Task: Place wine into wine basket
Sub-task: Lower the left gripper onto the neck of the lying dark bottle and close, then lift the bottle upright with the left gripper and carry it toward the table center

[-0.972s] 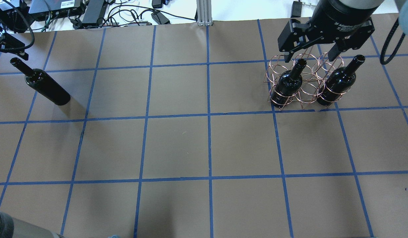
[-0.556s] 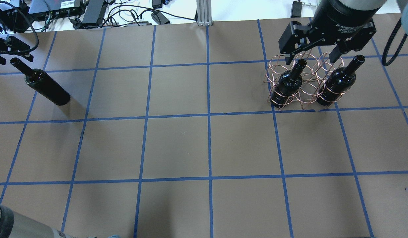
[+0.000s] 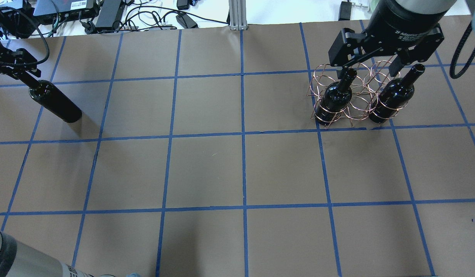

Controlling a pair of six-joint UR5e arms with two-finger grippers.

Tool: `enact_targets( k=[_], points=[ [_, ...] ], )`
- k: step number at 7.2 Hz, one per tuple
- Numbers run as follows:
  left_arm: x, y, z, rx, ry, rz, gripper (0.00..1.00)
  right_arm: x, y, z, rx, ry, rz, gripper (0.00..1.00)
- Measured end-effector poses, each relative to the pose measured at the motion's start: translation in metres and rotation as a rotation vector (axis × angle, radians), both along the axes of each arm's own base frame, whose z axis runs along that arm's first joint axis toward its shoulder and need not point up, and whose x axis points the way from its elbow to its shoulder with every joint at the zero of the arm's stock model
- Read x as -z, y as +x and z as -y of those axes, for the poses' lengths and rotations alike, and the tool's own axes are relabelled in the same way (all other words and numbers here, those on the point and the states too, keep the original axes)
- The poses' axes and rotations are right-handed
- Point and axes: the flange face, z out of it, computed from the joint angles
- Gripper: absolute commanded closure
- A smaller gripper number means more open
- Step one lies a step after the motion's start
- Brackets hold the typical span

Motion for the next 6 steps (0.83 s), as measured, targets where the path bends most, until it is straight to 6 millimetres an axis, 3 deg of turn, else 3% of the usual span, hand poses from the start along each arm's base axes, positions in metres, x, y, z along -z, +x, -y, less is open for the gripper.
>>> enact_targets(
  k=[1, 5, 6],
  points=[
    [0.001, 0.000, 0.001, 0.001, -0.001, 0.001, 1.00, 0.000, 0.001, 0.000, 0.001, -0.001, 0.005, 0.00],
    [-0.001, -0.001, 0.000, 0.013, -0.006, 0.002, 1.00, 0.000, 0.001, 0.000, 0.002, 0.000, 0.010, 0.00],
    [-0.009, -0.010, 0.001, 0.009, -0.015, 0.004, 1.00, 0.000, 0.001, 0.000, 0.002, 0.001, 0.010, 0.00]
  ],
)
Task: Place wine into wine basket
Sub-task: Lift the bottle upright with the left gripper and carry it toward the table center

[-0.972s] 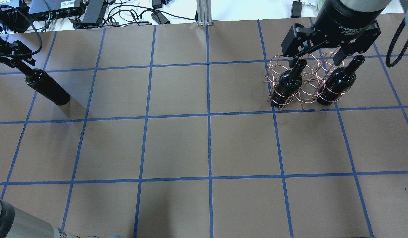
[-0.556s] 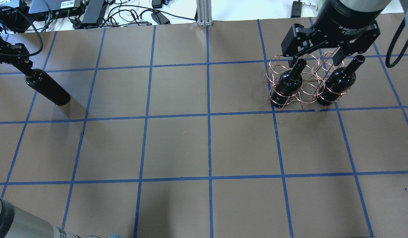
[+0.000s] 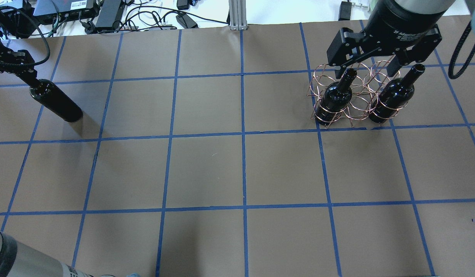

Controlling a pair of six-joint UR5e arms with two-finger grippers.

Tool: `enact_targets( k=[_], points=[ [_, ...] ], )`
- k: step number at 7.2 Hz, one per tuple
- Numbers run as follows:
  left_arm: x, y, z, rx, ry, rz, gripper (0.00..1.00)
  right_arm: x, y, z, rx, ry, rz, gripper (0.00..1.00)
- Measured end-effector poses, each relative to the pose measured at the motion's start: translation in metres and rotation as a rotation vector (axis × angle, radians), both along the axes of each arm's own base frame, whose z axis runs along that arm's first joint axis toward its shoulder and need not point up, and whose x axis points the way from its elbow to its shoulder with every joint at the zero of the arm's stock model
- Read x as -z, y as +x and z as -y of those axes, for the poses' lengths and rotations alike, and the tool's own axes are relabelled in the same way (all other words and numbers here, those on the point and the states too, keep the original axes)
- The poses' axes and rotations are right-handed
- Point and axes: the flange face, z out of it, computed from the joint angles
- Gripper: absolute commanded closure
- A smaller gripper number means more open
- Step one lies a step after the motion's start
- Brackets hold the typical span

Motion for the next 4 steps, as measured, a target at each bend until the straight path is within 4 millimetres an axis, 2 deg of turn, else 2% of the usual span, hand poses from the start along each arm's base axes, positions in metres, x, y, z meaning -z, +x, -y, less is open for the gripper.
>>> enact_targets(
  k=[1, 4],
  points=[
    [-0.013, -0.022, 0.002, -0.012, -0.015, 0.002, 1.00, 0.000, 0.000, 0.000, 0.001, 0.000, 0.000, 0.00],
    [-0.054, -0.134, -0.001, -0.084, -0.040, -0.029, 1.00, 0.000, 0.000, 0.000, 0.001, 0.000, 0.001, 0.00]
  ],
)
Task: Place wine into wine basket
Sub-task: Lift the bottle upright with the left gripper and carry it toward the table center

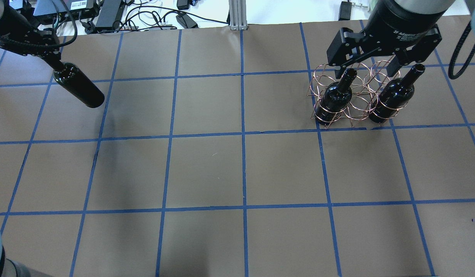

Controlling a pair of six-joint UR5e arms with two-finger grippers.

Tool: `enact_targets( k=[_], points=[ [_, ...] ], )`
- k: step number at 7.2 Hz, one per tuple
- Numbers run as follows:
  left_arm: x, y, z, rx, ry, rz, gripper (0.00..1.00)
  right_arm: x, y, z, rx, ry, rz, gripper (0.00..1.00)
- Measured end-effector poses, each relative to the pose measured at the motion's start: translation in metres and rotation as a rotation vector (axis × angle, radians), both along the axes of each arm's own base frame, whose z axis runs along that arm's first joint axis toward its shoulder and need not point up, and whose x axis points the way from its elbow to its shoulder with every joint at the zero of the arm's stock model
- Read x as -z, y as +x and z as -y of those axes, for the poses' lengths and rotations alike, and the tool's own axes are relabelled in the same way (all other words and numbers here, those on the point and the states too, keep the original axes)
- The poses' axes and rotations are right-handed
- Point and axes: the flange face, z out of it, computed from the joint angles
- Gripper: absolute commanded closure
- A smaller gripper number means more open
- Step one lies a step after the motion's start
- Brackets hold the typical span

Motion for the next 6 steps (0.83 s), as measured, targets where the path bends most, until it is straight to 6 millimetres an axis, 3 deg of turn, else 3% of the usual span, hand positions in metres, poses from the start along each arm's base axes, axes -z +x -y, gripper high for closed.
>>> enact_targets(
  k=[1, 4, 6],
  points=[
    [-0.006, -0.039, -0.007, -0.005, 0.003, -0.012, 1.00, 0.000, 0.000, 0.000, 0.000, 0.000, 0.000, 0.00],
    [0.003, -0.172, -0.050, 0.012, 0.044, -0.054, 1.00, 0.001, 0.000, 0.000, 0.000, 0.001, 0.000, 0.00],
    [0.021, -0.233, -0.082, 0.006, 0.089, -0.073, 1.00, 0.001, 0.000, 0.000, 0.000, 0.001, 0.001, 0.00]
  ],
)
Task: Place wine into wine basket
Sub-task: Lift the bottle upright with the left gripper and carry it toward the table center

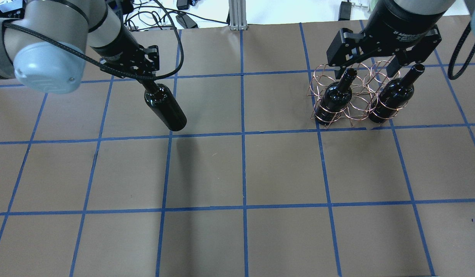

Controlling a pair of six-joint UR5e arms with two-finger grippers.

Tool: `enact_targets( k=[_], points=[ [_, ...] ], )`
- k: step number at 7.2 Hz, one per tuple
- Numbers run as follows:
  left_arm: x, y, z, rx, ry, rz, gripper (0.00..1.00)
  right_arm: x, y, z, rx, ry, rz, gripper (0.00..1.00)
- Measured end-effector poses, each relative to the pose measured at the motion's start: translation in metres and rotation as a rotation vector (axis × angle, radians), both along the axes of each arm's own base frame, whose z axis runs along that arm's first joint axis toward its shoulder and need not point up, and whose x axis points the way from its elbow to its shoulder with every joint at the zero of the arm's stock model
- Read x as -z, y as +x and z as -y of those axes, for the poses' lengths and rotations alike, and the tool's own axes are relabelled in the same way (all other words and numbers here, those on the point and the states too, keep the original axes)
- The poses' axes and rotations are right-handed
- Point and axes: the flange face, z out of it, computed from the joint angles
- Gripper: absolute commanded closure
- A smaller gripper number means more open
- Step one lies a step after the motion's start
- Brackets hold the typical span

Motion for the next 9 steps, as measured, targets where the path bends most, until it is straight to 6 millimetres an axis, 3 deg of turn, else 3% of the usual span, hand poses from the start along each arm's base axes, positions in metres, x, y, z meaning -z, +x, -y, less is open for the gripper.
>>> enact_targets(
  k=[2, 4, 9],
  points=[
    [0.018, -0.035, -0.024, 0.024, 0.036, 0.018, 1.00, 0.000, 0.000, 0.000, 0.000, 0.000, 0.000, 0.00],
    [0.028, -0.052, -0.036, 0.053, 0.054, 0.033, 1.00, 0.000, 0.000, 0.000, 0.000, 0.001, 0.001, 0.00],
    [0.039, -0.059, -0.047, 0.068, 0.086, 0.030, 1.00, 0.001, 0.000, 0.000, 0.000, 0.002, 0.000, 0.00]
  ],
)
